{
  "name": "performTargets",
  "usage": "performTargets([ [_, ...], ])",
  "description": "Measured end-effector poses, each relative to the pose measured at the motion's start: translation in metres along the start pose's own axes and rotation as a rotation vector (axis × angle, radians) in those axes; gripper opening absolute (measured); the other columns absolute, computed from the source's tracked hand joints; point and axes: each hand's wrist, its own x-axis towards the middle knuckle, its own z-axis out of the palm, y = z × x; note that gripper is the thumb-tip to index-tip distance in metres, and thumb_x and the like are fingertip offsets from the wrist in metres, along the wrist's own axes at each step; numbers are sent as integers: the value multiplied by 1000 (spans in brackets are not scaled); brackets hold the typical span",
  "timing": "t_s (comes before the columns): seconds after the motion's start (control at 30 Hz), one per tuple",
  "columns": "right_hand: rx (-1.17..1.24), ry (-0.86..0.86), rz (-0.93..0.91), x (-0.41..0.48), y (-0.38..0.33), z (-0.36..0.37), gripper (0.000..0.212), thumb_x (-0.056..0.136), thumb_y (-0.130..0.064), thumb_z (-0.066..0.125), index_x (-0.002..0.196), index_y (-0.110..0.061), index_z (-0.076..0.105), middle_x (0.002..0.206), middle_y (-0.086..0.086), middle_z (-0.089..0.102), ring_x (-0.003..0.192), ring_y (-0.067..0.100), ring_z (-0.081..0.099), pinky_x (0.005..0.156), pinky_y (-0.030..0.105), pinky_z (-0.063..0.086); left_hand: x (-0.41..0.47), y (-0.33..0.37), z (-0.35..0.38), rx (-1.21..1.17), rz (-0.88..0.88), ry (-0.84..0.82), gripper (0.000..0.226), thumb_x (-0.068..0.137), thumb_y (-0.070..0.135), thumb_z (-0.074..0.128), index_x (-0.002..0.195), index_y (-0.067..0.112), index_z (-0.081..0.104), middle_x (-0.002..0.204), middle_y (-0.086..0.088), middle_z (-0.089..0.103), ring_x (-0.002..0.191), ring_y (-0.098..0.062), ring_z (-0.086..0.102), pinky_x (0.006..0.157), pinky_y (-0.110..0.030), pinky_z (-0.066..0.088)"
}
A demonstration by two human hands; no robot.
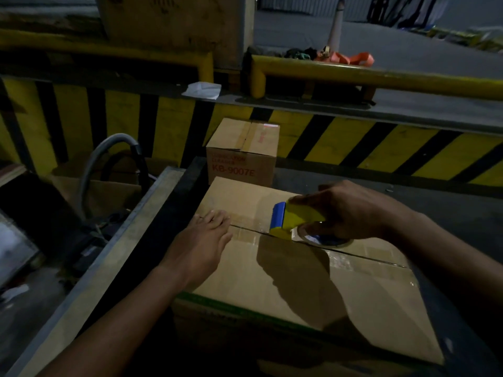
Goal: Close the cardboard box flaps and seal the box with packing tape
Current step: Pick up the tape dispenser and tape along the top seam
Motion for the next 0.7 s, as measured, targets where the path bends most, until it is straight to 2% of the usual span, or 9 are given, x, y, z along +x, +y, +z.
performTargets([
  [0.1, -8, -22, -4, 5, 0, -4, 68, 85, -62, 56, 146, -38, 39, 92, -14, 48, 74, 3, 51, 61, 17, 37, 4, 2, -1, 55, -38, -65, 52, 110, 31, 24, 159, 18, 20, 168, 0, 11, 154, -17, 4, 125, -42, 3],
  [0.17, 1, -55, 11, 6, -2, -2, 66, 87, -59, 57, 147, -37, 38, 88, -19, 43, 72, 2, 49, 59, 15, 34, 6, 8, -6, 132, -56, -108, 55, 107, 26, 33, 159, 17, 18, 168, -3, 10, 154, -22, 6, 123, -46, 10],
  [0.23, 8, -84, 19, 8, -3, 3, 66, 88, -57, 57, 148, -38, 36, 88, -21, 41, 73, 1, 49, 58, 14, 33, 6, 19, -10, 178, -40, -75, 60, 102, 18, 41, 159, 16, 21, 167, -4, 16, 153, -23, 14, 122, -44, 17],
  [0.33, 28, -132, 24, 10, -3, 12, 68, 88, -58, 58, 148, -38, 36, 106, -14, 53, 81, 4, 53, 60, 12, 35, -1, 39, -8, 96, 15, -9, 64, 96, 8, 44, 157, 18, 27, 165, -1, 24, 152, -19, 17, 124, -41, 15],
  [0.47, 53, -129, 28, 12, 0, 14, 69, 86, -61, 57, 148, -37, 37, 107, -12, 51, 85, 5, 51, 61, 12, 35, -2, 47, 1, 104, 7, -39, 56, 103, 23, 35, 158, 20, 24, 166, -1, 21, 153, -20, 14, 123, -47, 14],
  [0.6, 89, -118, 14, 12, 4, 16, 67, 88, -55, 60, 148, -37, 36, 122, -7, 59, 91, 6, 53, 68, 13, 39, 6, 52, -3, 110, -3, -23, 55, 103, 30, 31, 157, 16, 28, 164, -4, 27, 150, -21, 21, 123, -45, 17],
  [0.7, 85, -113, 34, 10, 4, 16, 70, 86, -58, 59, 148, -37, 36, 117, -6, 59, 91, 7, 54, 65, 13, 40, 9, 54, 1, 104, 27, -71, 56, 107, 36, 20, 159, 16, 16, 168, -3, 13, 154, -20, 8, 125, -42, 8],
])
